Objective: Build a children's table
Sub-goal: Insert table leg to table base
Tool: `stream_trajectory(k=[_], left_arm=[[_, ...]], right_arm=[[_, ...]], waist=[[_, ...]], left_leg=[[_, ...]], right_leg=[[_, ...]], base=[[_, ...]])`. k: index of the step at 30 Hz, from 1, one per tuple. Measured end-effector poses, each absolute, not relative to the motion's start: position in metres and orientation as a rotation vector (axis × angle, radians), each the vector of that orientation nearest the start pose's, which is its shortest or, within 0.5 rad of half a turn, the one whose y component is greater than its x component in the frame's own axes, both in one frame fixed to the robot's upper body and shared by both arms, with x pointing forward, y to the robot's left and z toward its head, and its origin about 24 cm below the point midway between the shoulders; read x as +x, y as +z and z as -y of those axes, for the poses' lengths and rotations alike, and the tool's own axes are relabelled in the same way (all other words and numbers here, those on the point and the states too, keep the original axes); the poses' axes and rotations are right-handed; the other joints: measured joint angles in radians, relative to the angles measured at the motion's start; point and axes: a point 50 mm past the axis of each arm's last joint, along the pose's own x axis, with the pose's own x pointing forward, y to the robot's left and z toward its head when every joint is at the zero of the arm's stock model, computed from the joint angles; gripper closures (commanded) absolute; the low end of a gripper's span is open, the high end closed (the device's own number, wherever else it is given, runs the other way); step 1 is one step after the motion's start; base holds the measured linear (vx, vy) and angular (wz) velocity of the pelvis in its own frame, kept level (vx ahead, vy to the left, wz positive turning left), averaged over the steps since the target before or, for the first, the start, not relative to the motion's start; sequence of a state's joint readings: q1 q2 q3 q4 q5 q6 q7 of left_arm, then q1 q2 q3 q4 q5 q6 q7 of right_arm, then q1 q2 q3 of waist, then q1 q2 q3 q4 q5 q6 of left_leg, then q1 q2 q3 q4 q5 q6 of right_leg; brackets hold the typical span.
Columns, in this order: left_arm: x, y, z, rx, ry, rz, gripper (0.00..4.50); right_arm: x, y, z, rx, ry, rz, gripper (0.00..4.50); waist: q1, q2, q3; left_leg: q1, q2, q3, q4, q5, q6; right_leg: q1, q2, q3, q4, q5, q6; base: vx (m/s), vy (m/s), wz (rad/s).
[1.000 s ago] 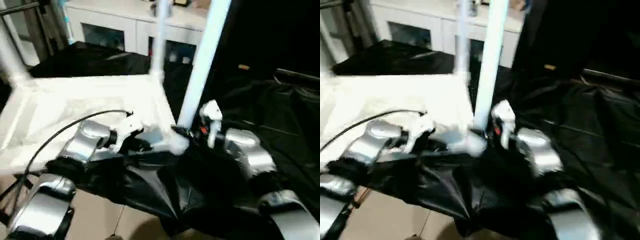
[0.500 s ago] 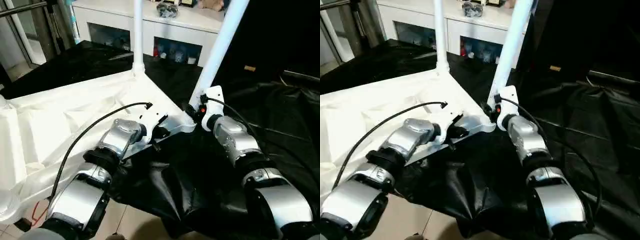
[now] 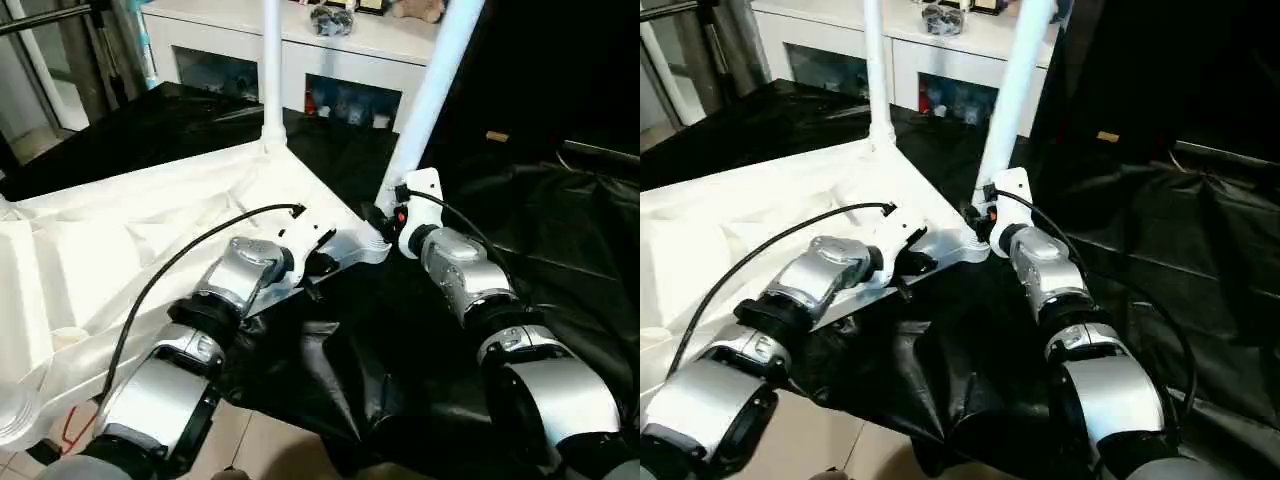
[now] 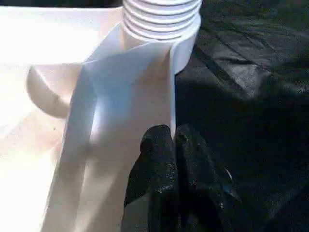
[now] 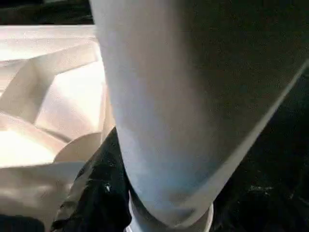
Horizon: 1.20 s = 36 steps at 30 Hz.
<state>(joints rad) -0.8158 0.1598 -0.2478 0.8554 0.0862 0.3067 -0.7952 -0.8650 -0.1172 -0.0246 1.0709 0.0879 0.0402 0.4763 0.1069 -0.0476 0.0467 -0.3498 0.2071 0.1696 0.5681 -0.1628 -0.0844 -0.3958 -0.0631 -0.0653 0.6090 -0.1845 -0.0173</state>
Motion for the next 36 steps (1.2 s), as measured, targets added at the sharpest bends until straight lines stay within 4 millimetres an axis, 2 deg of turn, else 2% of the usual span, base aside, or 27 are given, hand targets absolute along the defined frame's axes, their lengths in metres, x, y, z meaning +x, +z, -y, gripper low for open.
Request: stream_trajectory(k=[5,13,21,30,33,34,36], left_arm=[[0.349,0.057,-0.107,0.361,-1.059,-0.526,4.5],[0.336,0.06,-0.132,0.403,-1.215,-0.529,4.5],[0.326,0.06,-0.142,0.411,-1.347,-0.528,4.5],[0.326,0.059,-0.143,0.415,-1.358,-0.526,4.5],[0.329,0.058,-0.144,0.415,-1.305,-0.528,4.5],[0.332,0.057,-0.138,0.418,-1.28,-0.52,4.5],[0.334,0.056,-0.127,0.406,-1.272,-0.51,4.5]], right_arm=[[0.371,0.068,0.123,-0.085,0.815,-0.293,2.63],[0.354,0.07,0.132,-0.104,1.108,-0.317,2.63],[0.331,0.071,0.138,-0.136,1.311,-0.306,2.63],[0.328,0.071,0.136,-0.143,1.32,-0.305,2.63],[0.338,0.069,0.125,-0.104,1.213,-0.292,2.63],[0.343,0.066,0.119,-0.091,1.141,-0.293,2.63],[0.348,0.061,0.115,-0.09,1.056,-0.309,2.63]], waist=[[-0.003,-0.001,-0.001],[0.0,-0.001,-0.001],[0.016,-0.003,0.0],[0.024,-0.003,-0.001],[0.015,-0.004,-0.001],[0.009,-0.004,-0.001],[0.008,-0.005,0.0]], left_leg=[[0.0,0.0,0.001,-0.009,-0.001,-0.002],[0.0,0.001,0.002,-0.012,-0.002,-0.003],[0.001,0.001,0.002,-0.012,-0.002,-0.003],[0.001,0.001,0.002,-0.012,-0.002,-0.003],[0.003,0.001,0.002,-0.011,-0.002,-0.003],[0.005,0.001,0.001,-0.011,-0.002,-0.003],[0.006,0.0,0.001,-0.01,-0.002,-0.003]], right_leg=[[0.0,0.001,-0.001,0.0,-0.003,-0.005],[0.0,0.002,-0.001,0.0,-0.006,-0.007],[-0.001,0.002,-0.001,0.0,-0.007,-0.007],[-0.001,0.002,-0.001,0.0,-0.007,-0.007],[0.002,0.002,0.0,0.001,-0.01,-0.002],[0.001,0.002,-0.001,0.001,-0.01,-0.002],[0.001,0.001,0.0,0.0,-0.01,-0.002]], base=[[0.0,0.0,0.0],[0.0,0.0,0.0],[0.0,0.0,0.0],[0.0,0.0,0.0],[0.0,0.0,0.0],[0.0,0.0,0.0],[0.0,0.0,0.0]])
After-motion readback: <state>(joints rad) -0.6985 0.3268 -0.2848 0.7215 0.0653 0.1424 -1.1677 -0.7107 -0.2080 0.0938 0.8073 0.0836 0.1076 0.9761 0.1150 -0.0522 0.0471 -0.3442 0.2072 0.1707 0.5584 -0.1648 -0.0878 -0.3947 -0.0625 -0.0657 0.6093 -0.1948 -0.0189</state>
